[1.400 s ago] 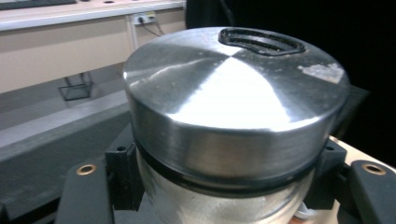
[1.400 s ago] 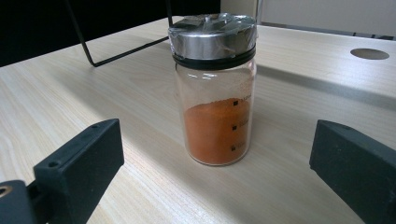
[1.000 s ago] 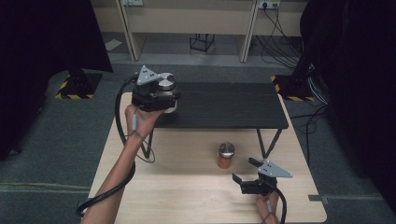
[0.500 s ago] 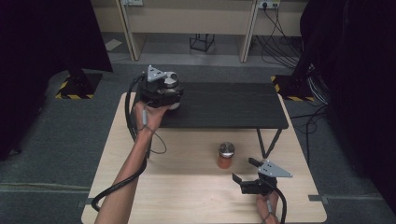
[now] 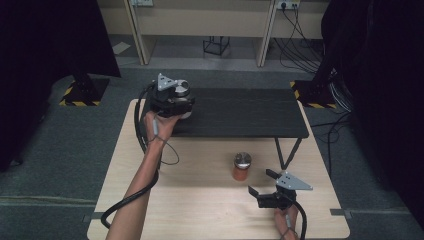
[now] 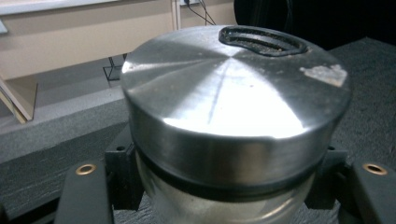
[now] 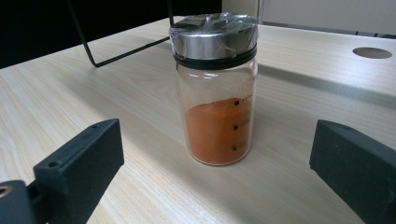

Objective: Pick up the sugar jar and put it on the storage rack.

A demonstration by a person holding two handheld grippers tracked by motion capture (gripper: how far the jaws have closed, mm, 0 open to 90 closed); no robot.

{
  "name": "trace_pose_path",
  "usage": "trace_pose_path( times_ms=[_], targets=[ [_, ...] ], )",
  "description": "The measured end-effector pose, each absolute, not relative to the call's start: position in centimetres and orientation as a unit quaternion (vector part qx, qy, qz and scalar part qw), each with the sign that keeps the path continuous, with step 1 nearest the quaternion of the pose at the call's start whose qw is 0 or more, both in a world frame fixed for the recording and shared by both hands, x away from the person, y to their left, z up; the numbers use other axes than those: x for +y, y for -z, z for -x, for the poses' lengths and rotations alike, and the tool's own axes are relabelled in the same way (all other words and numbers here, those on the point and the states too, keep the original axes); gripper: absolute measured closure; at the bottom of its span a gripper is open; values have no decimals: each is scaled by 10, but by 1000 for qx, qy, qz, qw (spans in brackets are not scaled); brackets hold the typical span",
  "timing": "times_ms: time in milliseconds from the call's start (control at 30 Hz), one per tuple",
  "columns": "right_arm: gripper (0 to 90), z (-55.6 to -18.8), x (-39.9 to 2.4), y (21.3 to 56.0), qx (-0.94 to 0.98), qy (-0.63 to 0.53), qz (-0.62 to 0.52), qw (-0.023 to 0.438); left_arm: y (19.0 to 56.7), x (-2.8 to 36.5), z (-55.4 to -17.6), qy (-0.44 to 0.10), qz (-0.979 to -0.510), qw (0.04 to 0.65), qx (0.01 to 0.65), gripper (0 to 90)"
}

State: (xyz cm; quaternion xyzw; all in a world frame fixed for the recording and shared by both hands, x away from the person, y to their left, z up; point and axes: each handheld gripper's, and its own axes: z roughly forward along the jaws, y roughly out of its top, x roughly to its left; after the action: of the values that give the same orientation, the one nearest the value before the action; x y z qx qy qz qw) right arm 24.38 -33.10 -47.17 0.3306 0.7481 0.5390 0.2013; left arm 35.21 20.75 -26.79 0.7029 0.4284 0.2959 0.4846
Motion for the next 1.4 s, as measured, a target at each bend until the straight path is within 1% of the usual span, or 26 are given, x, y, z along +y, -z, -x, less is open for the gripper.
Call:
trace_pose_path(
  times_ms=[33,100,167,300,500,1000,1400],
  targets=[
    [30,-244,-331,472,748,-539,-330,202,268,207,-352,-296,-703,485,428,298],
    [30,-244,-331,472,748,-539,-331,202,268,208,-353,-293,-700,485,434,193],
    [30,-244,-331,472,748,-539,-331,201,270,210,-351,-295,-692,495,435,135],
    [30,-244,-331,471,750,-537,-330,202,270,212,-348,-297,-687,502,433,66],
    [30,-244,-331,471,750,-537,-329,202,268,214,-344,-298,-686,504,431,0],
    [30,-244,-330,471,751,-536,-328,203,265,224,-332,-292,-689,518,413,0],
    [30,-244,-330,471,751,-536,-329,202,269,233,-307,-289,-686,539,396,1]
  ],
)
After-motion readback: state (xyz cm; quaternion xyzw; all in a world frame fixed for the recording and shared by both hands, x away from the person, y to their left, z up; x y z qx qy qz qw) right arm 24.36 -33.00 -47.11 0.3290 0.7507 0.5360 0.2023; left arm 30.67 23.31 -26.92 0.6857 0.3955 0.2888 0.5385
